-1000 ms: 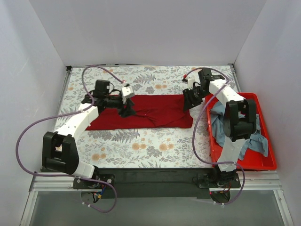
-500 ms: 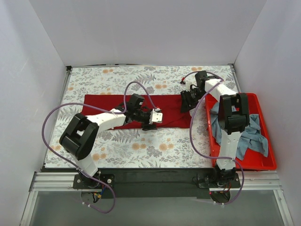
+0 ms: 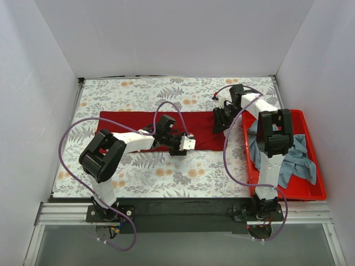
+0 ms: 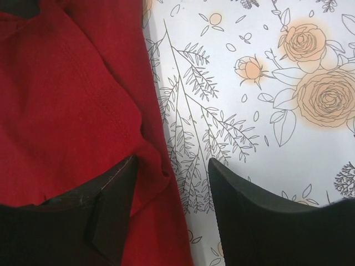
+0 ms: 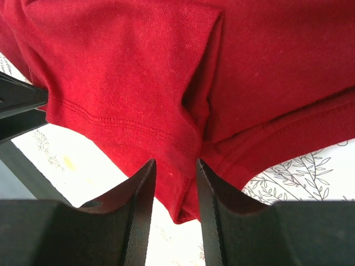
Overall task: Fold and stack the t-shirts
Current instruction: Fold the tshirt
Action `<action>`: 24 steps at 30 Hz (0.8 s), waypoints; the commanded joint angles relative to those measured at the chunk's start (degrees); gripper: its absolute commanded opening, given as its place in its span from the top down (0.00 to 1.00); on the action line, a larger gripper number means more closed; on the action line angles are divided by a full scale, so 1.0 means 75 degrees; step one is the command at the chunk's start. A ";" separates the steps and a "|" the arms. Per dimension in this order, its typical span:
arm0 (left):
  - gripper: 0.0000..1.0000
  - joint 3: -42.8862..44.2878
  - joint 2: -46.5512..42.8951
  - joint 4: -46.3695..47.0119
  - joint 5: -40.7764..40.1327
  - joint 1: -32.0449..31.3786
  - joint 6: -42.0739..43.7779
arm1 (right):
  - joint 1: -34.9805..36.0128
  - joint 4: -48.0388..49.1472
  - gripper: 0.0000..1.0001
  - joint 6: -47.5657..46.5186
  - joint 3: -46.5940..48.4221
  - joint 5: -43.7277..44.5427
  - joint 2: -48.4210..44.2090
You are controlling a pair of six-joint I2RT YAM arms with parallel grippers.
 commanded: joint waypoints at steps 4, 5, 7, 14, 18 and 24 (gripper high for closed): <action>0.55 0.0191 -0.0159 0.0460 -0.0293 -0.0040 0.0168 | 0.0017 -0.0188 0.64 -0.0103 0.0030 -0.0077 0.0004; 0.57 0.0191 -0.0218 0.0507 -0.0305 -0.0040 0.0157 | 0.0017 -0.0199 0.65 -0.0103 0.0053 -0.0088 -0.0008; 0.66 0.0168 -0.0288 0.0542 -0.0305 -0.0028 0.0133 | 0.0017 -0.0223 0.70 -0.0103 0.0123 -0.0124 -0.0008; 1.00 0.0214 -0.0335 0.0566 -0.0550 -0.0028 0.0180 | 0.0017 -0.0317 0.98 -0.0173 0.0299 -0.0299 -0.0020; 1.00 0.0319 -0.0487 0.0578 -0.0621 0.0042 0.0157 | 0.0017 -0.0305 0.99 -0.0208 0.0428 -0.0568 -0.0020; 1.00 0.0636 -0.0558 0.0589 -0.0609 0.0358 0.0168 | 0.0017 -0.0246 0.99 -0.0080 0.0978 -0.1014 0.0144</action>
